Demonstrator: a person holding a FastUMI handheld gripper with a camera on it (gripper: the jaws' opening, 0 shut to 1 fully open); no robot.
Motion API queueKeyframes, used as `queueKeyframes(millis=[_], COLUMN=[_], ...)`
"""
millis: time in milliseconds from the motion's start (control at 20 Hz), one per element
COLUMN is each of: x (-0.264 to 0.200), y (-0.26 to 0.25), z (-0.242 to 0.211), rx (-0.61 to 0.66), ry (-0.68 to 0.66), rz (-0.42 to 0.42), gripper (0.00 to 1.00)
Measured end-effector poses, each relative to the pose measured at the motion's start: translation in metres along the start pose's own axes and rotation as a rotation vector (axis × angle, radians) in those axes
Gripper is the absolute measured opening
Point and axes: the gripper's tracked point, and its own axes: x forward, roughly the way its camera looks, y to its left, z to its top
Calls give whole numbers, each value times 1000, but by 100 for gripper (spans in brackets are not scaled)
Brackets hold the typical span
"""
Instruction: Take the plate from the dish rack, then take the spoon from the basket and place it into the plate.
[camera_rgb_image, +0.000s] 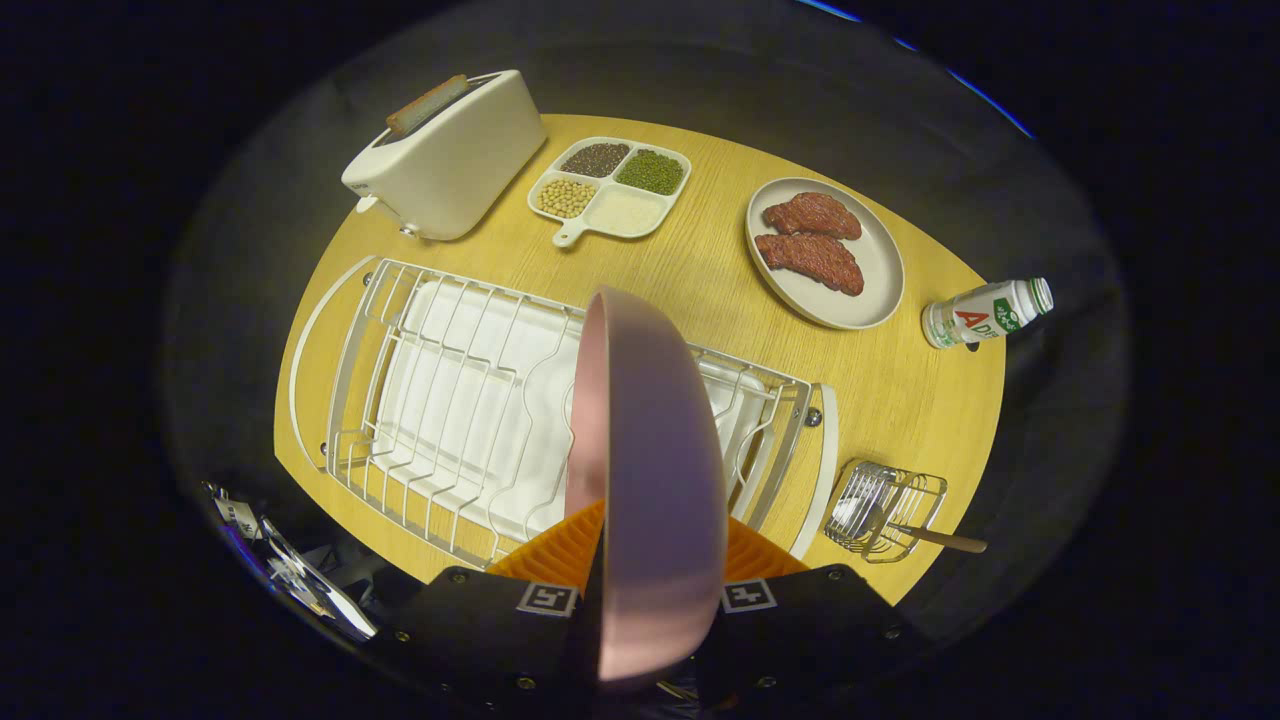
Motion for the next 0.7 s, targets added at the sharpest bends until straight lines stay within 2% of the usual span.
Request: queueKeyframes(millis=[200,350,400,700], x=[-2,1,-5,-8], y=[-5,-6,-9,-7], z=[2,11,14,19], rx=[-40,-23,-36,-90], ry=[8,-12,-7,-26], rz=[-32,-40,-38,-76], gripper=[37,37,30,30])
